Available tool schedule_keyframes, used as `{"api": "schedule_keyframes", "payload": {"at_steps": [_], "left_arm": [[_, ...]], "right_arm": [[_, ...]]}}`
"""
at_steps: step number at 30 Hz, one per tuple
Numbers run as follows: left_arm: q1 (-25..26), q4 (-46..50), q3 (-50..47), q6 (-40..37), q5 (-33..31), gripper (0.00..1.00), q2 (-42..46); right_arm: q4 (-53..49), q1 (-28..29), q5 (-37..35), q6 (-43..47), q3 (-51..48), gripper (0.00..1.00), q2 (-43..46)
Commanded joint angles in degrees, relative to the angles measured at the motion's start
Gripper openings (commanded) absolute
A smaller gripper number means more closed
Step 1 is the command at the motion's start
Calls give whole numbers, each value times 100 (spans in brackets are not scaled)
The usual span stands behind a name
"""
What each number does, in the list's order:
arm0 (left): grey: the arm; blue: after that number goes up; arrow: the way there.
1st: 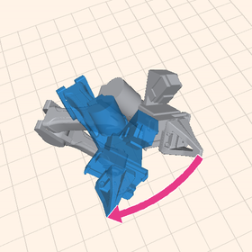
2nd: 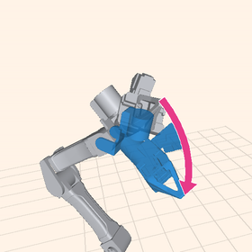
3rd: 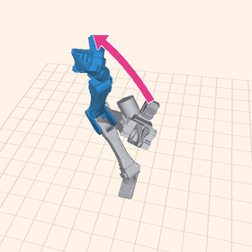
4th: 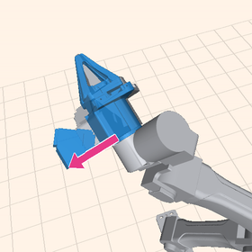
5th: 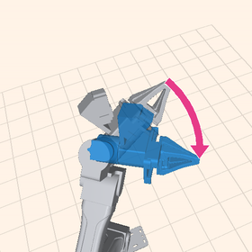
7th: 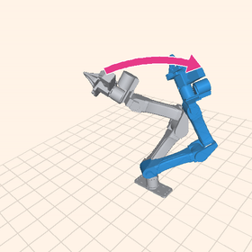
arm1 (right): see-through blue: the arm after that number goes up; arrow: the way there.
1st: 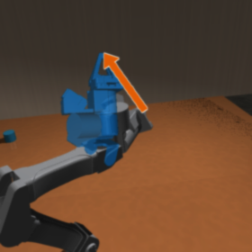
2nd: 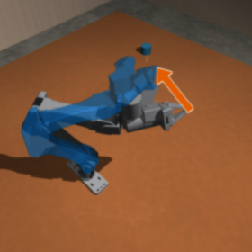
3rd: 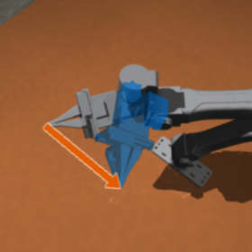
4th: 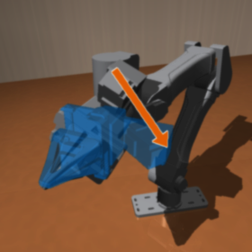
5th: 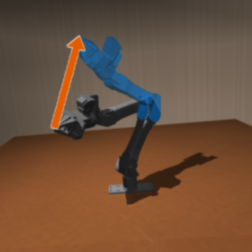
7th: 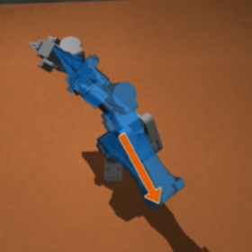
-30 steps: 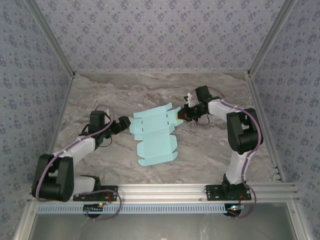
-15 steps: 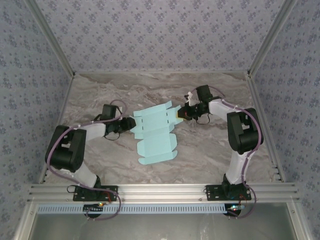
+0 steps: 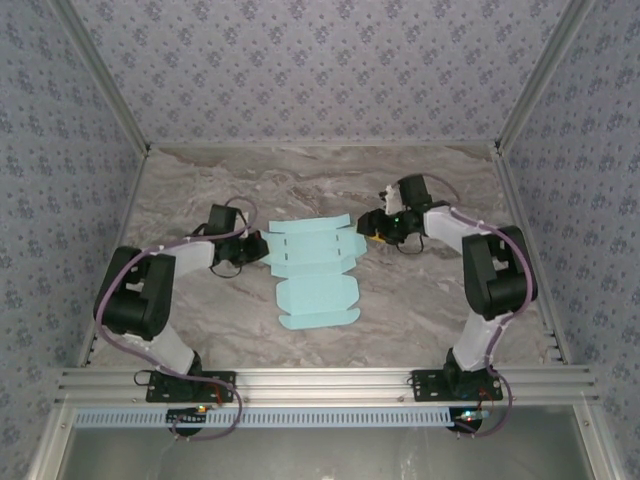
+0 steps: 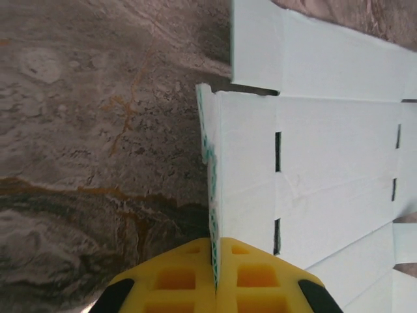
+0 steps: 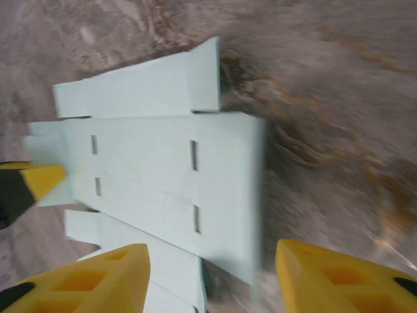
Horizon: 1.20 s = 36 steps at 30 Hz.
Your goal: Fold the paper box
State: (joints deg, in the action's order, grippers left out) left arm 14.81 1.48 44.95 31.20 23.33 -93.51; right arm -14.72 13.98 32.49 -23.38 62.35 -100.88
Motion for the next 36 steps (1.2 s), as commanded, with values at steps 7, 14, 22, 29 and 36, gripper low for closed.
{"api": "schedule_keyframes", "payload": {"at_steps": [7, 14, 22, 29, 36], "left_arm": [[40, 194, 35, 708, -226, 0, 1268], [75, 72, -2, 808, -146, 0, 1693], [127, -205, -178, 827, -65, 0, 1718], [136, -248, -215, 804, -71, 0, 1675], [136, -138, -150, 661, -177, 0, 1670]], "right_arm": [[-286, 1491, -2235, 383, -103, 62, 1522], [281, 3043, -2498, -259, 296, 70, 1100], [-172, 3501, -2088, -624, 1430, 72, -104], [-576, 3503, -2801, -761, 1841, 71, -687], [-900, 3349, -3176, -888, 1948, 69, -807]]}}
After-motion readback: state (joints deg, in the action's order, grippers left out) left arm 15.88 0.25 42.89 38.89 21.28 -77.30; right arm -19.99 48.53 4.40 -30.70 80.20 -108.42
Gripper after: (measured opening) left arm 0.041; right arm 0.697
